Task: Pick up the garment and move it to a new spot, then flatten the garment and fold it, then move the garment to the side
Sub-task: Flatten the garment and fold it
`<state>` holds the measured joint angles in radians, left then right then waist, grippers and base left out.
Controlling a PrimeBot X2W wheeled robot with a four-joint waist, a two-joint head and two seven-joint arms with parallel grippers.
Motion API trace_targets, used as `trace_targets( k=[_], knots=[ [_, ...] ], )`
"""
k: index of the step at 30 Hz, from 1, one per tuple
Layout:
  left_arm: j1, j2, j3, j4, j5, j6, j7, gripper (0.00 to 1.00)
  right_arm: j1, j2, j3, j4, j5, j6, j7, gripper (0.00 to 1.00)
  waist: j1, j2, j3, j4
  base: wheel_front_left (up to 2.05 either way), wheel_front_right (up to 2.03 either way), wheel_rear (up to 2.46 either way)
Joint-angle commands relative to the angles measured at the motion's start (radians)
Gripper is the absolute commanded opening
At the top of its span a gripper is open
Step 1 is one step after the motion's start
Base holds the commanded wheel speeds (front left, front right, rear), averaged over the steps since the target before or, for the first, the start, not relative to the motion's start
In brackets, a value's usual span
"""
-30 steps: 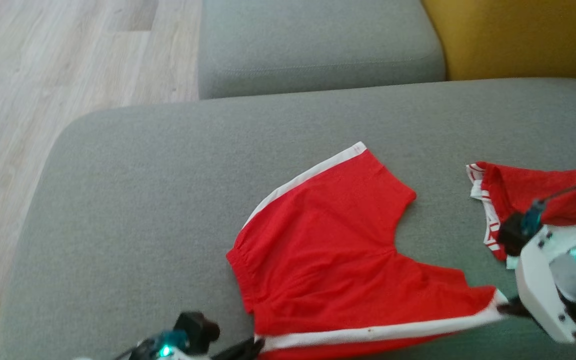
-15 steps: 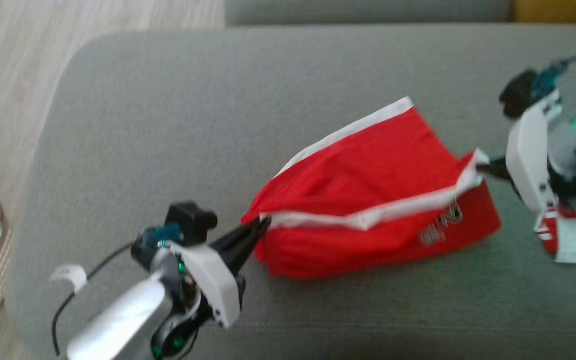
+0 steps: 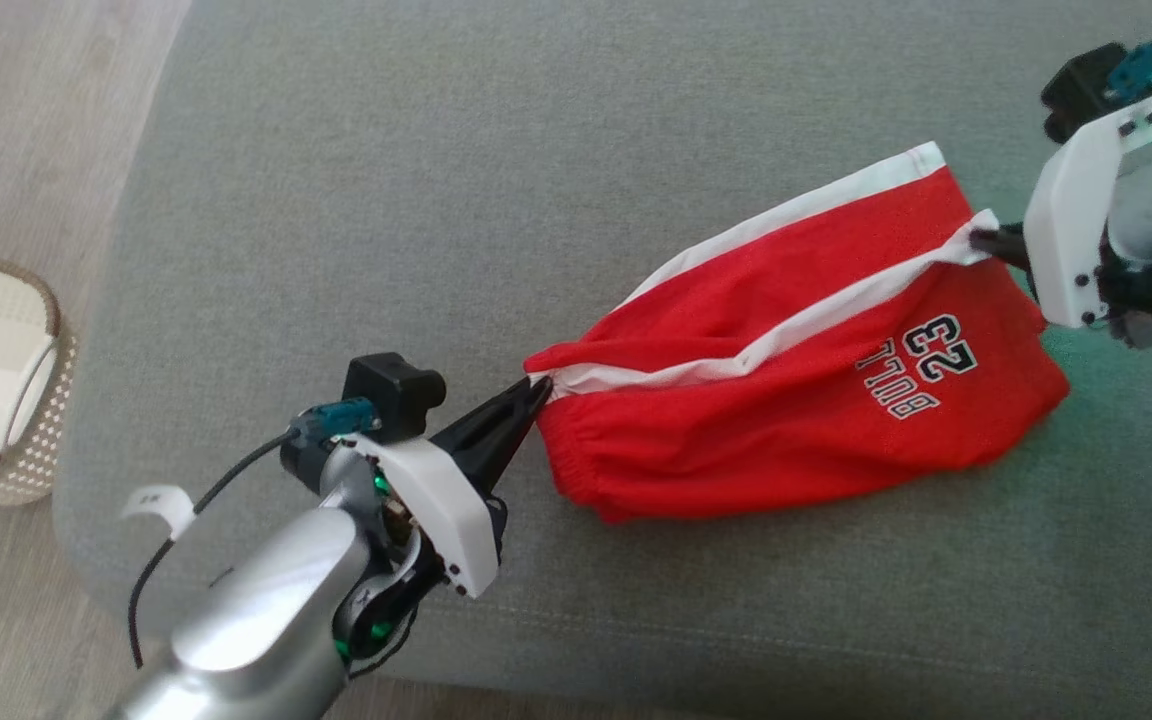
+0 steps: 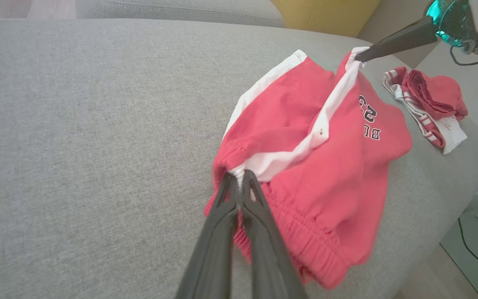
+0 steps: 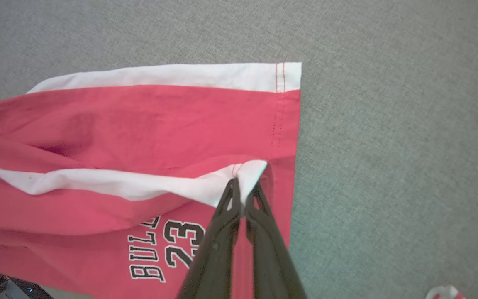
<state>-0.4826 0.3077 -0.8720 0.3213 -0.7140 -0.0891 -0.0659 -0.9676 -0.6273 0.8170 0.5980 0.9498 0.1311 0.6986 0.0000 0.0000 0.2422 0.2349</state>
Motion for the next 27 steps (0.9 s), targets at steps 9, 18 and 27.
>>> trace_targets(
  k=[9, 18, 27],
  knots=[
    [-0.086, -0.007, 0.015, 0.023, 0.009, -0.015, -0.04, 0.0, -0.073, 0.024, -0.004, 0.111, -0.047, 0.0, -0.132, 0.0, 0.0, 0.0, 0.042, 0.036, 0.0, 0.0, 0.0],
    [-0.108, -0.025, 0.019, 0.049, 0.004, -0.019, -0.07, 0.0, -0.111, 0.053, 0.006, 0.19, -0.045, 0.0, -0.197, 0.0, 0.0, 0.0, 0.064, 0.052, 0.0, 0.0, 0.0],
    [-0.142, -0.054, 0.017, 0.097, 0.011, -0.017, -0.099, 0.0, -0.153, 0.07, 0.036, 0.241, -0.053, 0.0, -0.261, 0.0, 0.0, 0.0, 0.09, 0.063, 0.0, 0.0, 0.0]
  ],
)
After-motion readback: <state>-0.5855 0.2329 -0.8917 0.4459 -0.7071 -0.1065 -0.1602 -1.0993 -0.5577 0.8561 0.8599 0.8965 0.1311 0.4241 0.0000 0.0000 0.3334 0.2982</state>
